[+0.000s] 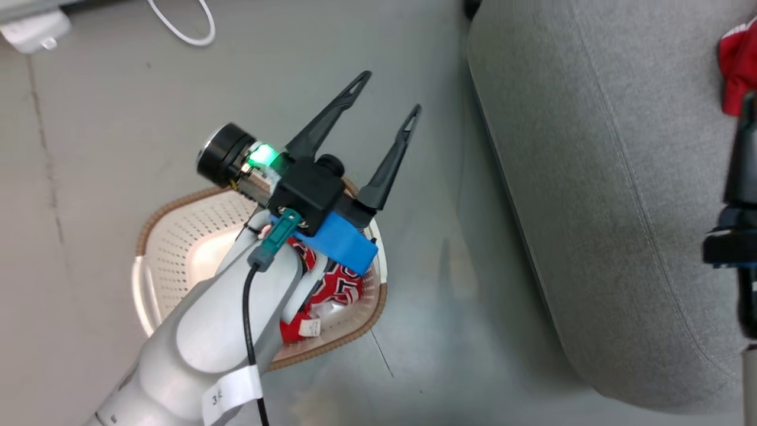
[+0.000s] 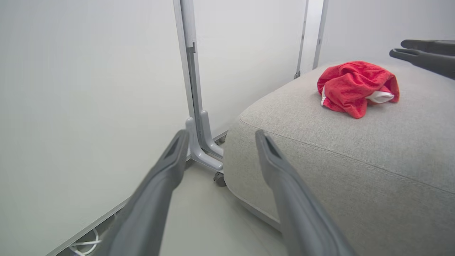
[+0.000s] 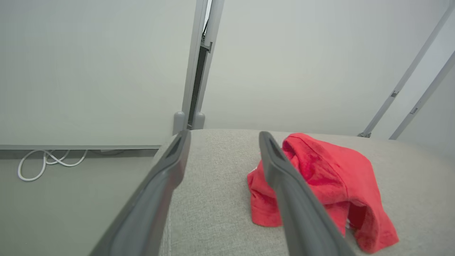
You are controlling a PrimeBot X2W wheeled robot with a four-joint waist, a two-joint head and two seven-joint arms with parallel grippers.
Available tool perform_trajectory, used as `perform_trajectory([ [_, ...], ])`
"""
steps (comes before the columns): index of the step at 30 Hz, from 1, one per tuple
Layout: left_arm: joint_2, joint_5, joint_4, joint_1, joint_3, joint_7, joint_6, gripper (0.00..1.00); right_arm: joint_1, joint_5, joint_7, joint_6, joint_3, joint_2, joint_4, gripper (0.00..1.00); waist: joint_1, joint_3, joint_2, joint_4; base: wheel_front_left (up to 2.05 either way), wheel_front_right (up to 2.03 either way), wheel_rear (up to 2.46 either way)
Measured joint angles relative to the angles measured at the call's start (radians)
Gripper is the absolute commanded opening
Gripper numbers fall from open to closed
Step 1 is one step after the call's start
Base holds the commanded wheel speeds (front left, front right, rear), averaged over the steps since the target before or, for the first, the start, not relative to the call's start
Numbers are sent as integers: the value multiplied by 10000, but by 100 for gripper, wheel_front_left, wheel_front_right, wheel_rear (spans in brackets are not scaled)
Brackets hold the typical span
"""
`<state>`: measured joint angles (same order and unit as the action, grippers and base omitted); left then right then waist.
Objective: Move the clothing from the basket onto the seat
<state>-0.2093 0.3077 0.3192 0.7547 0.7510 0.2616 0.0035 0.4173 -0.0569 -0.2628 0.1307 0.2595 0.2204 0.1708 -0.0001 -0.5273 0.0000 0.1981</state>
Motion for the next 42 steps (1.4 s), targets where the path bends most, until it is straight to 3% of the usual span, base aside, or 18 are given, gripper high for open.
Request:
perform_trajectory([
  [8, 242, -140, -428, -1366, -1847, 2, 198, 100, -481, 63, 2, 0, -1739, -71, -222, 100, 0, 1310, 0, -656, 0, 0, 0],
  [15, 418, -453, -616, -2837, -3450, 2, 205, 100, -829, -21, 2, 0, -2518, -238, -201, 100, -1, 2340, 0, -1314, 0, 0, 0],
  [24, 656, -928, -817, -4684, -5102, 4, -58, 100, -1862, -54, 0, 0, -2577, -566, -88, 100, -1, 3570, 0, -1851, 0, 0, 0],
  [42, 1338, -1603, -974, -6804, -6683, 2, -767, 100, -3970, -178, 2, 0, -2021, -1112, 263, 100, -1, 5132, 0, -2066, 0, 0, 0],
])
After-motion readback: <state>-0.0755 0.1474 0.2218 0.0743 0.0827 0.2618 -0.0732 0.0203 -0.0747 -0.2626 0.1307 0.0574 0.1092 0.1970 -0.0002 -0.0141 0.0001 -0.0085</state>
